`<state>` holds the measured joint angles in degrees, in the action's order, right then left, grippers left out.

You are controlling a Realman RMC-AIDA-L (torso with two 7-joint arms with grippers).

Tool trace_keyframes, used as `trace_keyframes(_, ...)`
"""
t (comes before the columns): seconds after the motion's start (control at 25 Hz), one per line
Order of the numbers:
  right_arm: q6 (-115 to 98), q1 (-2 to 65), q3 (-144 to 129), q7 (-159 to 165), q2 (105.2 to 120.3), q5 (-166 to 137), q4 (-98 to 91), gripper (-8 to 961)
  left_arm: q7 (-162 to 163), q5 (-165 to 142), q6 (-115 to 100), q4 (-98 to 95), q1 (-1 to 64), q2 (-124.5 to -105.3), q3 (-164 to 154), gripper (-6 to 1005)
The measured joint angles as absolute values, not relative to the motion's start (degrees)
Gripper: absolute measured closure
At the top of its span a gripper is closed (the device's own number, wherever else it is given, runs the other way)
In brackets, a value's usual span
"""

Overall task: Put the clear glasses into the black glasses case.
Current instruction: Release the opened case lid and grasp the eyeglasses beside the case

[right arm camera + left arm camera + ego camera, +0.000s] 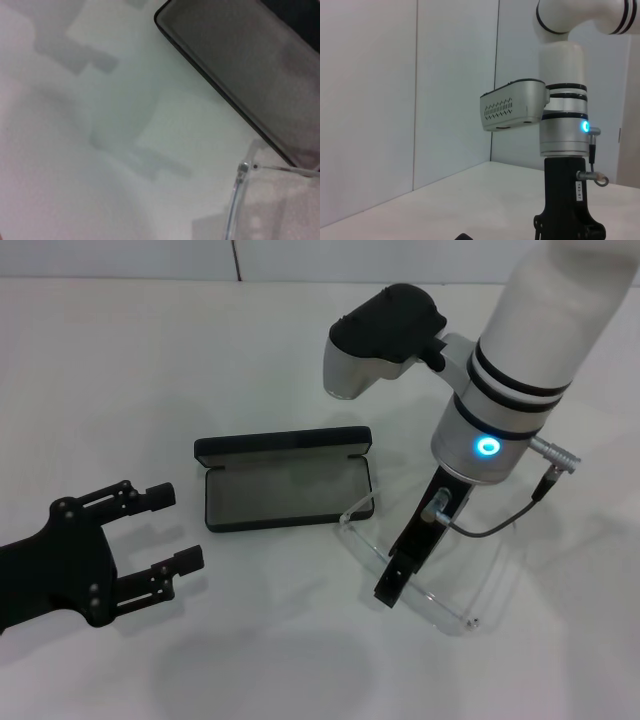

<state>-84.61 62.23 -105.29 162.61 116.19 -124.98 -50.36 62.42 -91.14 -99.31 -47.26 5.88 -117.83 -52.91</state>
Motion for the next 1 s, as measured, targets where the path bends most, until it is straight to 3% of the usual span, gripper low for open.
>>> trace_keyframes(0.28,-84.48,62.11,-105.3,162.19,116.19,-124.45,-50.36,177,62.4,-91.14,-99.31,-47.28,5.93,-117.98,-52.91,292)
trace_keyframes(1.0,-84.82,62.14,-105.29,161.31,116.19,-124.27,-50.42,520,62.4,-91.22,-99.3,-47.23,6.19,-118.08,-52.82,292)
